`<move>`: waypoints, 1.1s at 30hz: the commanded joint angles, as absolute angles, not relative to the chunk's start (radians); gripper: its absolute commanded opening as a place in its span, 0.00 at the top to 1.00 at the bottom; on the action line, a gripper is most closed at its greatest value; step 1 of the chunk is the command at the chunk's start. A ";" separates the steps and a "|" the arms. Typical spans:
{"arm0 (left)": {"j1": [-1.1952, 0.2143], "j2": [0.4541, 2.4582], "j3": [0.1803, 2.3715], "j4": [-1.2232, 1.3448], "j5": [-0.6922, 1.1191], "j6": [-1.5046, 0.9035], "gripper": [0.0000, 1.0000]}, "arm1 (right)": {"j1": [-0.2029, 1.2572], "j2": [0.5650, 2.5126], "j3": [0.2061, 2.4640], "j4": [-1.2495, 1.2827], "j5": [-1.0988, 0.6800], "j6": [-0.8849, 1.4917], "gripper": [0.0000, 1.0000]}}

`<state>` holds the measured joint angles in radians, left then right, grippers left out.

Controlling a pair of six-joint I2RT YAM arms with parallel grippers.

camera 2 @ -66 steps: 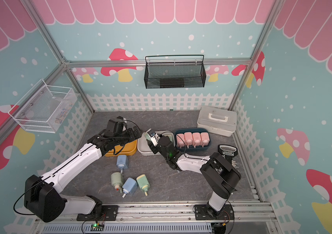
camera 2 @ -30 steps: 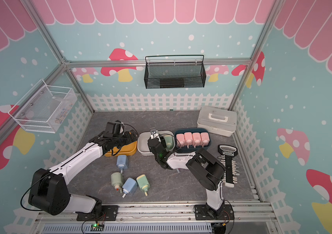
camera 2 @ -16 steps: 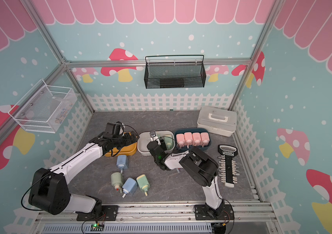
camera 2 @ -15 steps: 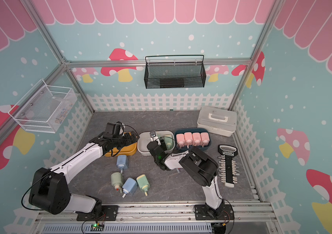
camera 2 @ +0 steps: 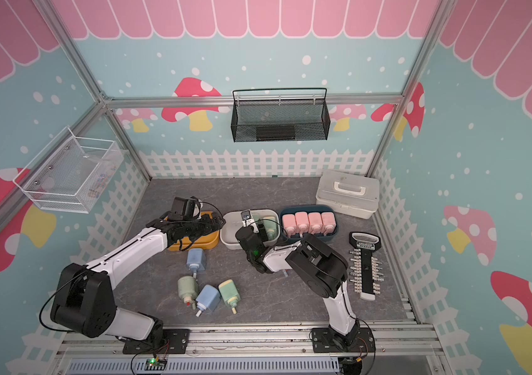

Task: Place the pencil sharpeners by color into the storage box
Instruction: Place the pencil sharpener in the storage box.

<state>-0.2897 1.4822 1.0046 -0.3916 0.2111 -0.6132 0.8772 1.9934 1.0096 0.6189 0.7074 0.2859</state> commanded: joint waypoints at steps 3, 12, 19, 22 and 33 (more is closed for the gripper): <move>-0.283 1.505 1.014 -0.384 0.234 -0.609 0.01 | 0.879 1.998 0.996 0.655 0.738 0.295 0.69; -0.283 1.517 1.015 -0.384 0.238 -0.614 0.01 | 0.880 2.008 0.996 0.628 0.736 0.310 0.58; -0.283 1.524 1.014 -0.384 0.240 -0.618 0.01 | 0.879 1.998 1.001 0.601 0.729 0.314 0.47; -0.282 1.526 1.013 -0.385 0.239 -0.619 0.01 | 0.880 1.990 1.002 0.593 0.725 0.314 0.44; -0.281 1.528 1.014 -0.383 0.241 -0.617 0.01 | 0.878 1.953 1.003 0.584 0.699 0.301 0.37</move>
<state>-0.2882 1.5196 1.0046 -0.3912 0.2291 -0.6170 0.8772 1.9888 1.0023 0.5964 0.7059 0.3004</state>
